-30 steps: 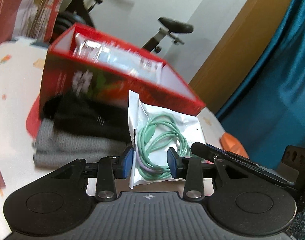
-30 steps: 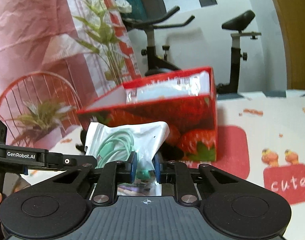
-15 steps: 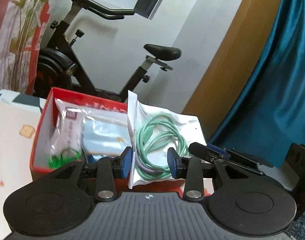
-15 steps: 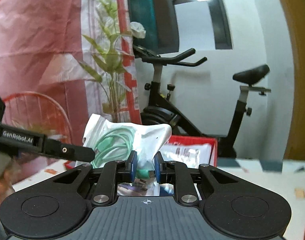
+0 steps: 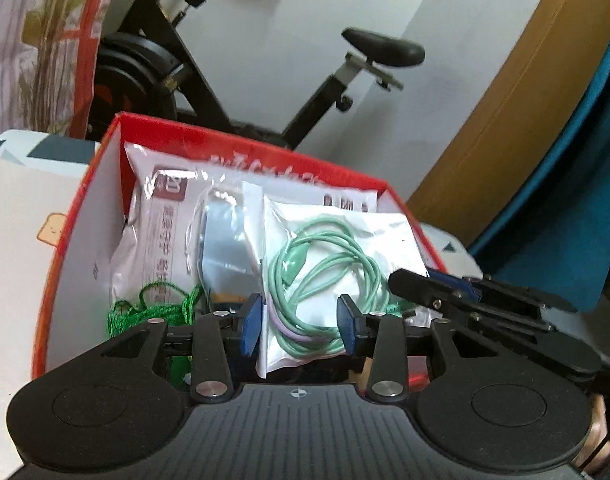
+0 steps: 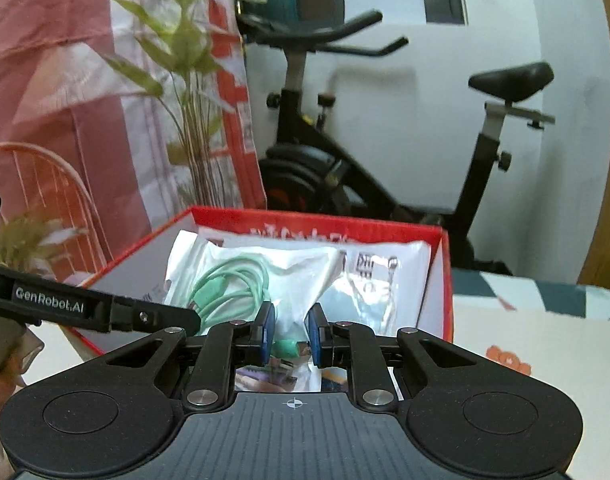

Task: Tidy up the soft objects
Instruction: 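Lift the cable bag into the red box and open both tools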

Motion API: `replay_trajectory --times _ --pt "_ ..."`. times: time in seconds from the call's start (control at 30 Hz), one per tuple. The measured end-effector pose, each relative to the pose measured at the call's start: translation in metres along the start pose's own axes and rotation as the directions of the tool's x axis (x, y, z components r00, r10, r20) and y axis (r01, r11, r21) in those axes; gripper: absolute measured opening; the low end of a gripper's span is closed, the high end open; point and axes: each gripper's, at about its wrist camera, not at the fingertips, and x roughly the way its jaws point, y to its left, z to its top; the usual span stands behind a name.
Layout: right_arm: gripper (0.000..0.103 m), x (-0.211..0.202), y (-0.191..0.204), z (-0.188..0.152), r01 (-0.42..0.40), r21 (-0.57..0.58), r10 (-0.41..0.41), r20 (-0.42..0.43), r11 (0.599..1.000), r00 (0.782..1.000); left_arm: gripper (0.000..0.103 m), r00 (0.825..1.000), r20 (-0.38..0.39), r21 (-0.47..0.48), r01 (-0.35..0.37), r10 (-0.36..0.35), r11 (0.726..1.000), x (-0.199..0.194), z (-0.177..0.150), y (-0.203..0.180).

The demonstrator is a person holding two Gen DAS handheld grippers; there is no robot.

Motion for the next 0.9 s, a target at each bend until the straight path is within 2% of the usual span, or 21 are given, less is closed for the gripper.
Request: replay_trajectory --times 0.23,0.3,0.4,0.47,0.53,0.6,0.67,0.7,0.83,0.87,0.9 --pt "0.017 0.008 -0.006 -0.011 0.021 0.007 -0.021 -0.054 1.000 0.998 0.043 0.999 -0.048 0.026 -0.001 0.002 1.000 0.010 -0.002 0.000" --pt "0.018 0.007 -0.005 -0.014 0.037 -0.007 -0.037 -0.059 0.999 0.998 0.050 0.999 -0.050 0.038 -0.011 0.013 0.999 0.009 -0.005 -0.001" --pt "0.022 0.003 -0.005 -0.016 0.062 -0.024 -0.063 -0.067 0.998 0.996 0.071 0.999 -0.017 0.072 -0.031 0.032 0.997 0.001 -0.009 -0.005" --pt "0.025 -0.003 -0.004 -0.016 0.072 -0.031 -0.074 -0.045 0.997 0.996 0.095 0.999 0.023 0.092 -0.029 0.027 0.995 -0.009 -0.009 -0.010" --pt "0.028 -0.010 -0.004 -0.014 0.078 -0.041 -0.079 -0.024 0.996 0.997 0.100 0.997 0.067 0.102 -0.049 0.042 0.994 -0.020 -0.010 -0.016" --pt "0.035 -0.019 -0.001 -0.013 0.089 -0.055 -0.089 0.003 0.995 0.996 0.101 0.992 0.095 0.109 -0.093 0.083 0.990 -0.029 -0.008 -0.023" --pt "0.053 -0.028 0.002 -0.012 0.095 -0.060 -0.094 0.028 0.994 0.995 0.103 0.987 0.107 0.103 -0.133 0.122 0.986 -0.037 -0.007 -0.027" --pt "0.057 -0.033 0.004 -0.013 0.100 -0.061 -0.097 0.043 0.993 0.994 0.103 0.984 0.114 0.094 -0.151 0.140 0.984 -0.042 -0.008 -0.028" --pt "0.088 -0.058 0.016 -0.019 0.133 -0.121 -0.117 0.129 0.984 0.985 0.103 0.966 0.143 0.086 -0.227 0.213 0.970 -0.060 -0.014 -0.032" --pt "0.094 -0.065 0.019 -0.023 0.136 -0.131 -0.116 0.151 0.982 0.982 0.103 0.959 0.157 0.097 -0.252 0.235 0.963 -0.064 -0.016 -0.034" --pt "0.096 -0.071 0.021 -0.026 0.135 -0.131 -0.113 0.163 0.982 0.980 0.103 0.952 0.168 0.106 -0.278 0.258 0.955 -0.069 -0.018 -0.034"
